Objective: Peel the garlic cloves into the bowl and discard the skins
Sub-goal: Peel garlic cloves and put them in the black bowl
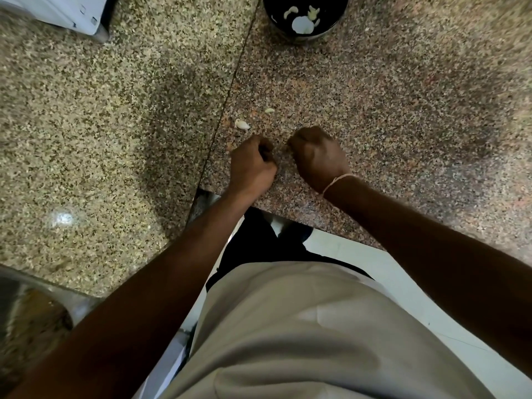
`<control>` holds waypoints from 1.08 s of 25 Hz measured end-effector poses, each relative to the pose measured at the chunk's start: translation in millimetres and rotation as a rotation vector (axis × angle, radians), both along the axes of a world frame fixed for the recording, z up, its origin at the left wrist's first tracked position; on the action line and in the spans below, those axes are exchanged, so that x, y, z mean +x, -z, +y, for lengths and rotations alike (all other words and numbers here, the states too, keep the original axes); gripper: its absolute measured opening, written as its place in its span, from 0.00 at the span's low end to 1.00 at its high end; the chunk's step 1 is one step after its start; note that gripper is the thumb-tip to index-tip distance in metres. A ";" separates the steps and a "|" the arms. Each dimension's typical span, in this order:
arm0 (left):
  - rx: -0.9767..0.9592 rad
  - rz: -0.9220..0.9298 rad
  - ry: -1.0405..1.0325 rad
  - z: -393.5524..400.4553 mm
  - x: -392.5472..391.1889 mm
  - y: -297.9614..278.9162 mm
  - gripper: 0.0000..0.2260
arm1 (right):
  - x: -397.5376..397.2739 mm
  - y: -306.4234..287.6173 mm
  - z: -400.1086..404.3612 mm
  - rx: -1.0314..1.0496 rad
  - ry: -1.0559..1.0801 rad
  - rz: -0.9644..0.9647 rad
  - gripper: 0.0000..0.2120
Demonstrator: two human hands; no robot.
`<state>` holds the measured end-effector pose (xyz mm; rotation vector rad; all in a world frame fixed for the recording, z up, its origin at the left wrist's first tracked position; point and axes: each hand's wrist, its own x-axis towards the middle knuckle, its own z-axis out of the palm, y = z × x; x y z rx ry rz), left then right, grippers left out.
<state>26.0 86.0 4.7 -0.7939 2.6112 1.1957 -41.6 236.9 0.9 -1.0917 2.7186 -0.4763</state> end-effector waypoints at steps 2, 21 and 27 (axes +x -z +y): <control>-0.019 0.018 0.054 0.7 -0.5 -1.5 0.08 | -11.2 -2.2 3.1 -0.240 0.398 -0.233 0.07; -0.132 0.126 0.195 40.2 -15.4 1.2 0.06 | -11.9 1.8 37.3 -0.715 0.857 -0.831 0.06; -0.156 0.087 0.148 35.9 -13.4 1.1 0.04 | -25.9 -3.1 8.3 -0.285 0.370 -0.240 0.08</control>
